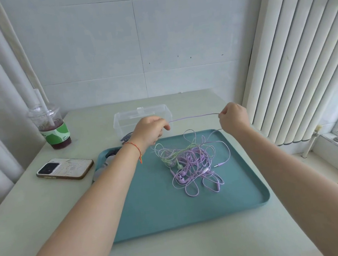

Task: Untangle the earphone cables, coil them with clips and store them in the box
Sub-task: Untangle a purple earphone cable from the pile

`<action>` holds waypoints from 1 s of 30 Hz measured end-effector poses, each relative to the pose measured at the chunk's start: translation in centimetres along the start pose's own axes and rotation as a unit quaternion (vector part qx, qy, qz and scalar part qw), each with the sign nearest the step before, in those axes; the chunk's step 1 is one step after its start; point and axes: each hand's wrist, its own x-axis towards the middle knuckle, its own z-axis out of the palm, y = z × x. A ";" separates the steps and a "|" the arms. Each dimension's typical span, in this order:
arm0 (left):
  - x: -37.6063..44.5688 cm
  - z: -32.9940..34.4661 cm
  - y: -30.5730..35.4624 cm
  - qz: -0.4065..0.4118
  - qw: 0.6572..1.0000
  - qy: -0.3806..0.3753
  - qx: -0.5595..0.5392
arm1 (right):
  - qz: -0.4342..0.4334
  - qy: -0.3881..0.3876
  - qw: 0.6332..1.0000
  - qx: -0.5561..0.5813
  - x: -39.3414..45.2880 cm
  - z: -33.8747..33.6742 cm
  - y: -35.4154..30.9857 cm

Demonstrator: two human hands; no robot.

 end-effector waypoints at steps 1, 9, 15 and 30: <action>0.0 0.0 -0.1 0.011 1.000 0.002 0.009 | -0.003 -0.017 1.000 -0.016 -0.1 -0.1 -0.1; 0.8 2.5 1.2 0.076 0.994 -0.041 0.063 | -0.222 -0.059 0.970 0.081 -3.1 -0.1 -4.9; 1.9 3.9 3.1 0.069 0.995 -0.031 0.070 | -0.257 -0.098 0.960 0.061 -3.3 -0.3 -5.3; 2.0 2.8 -1.4 -0.002 0.991 -0.032 0.131 | -0.141 -0.108 0.984 -0.006 -1.0 1.4 1.0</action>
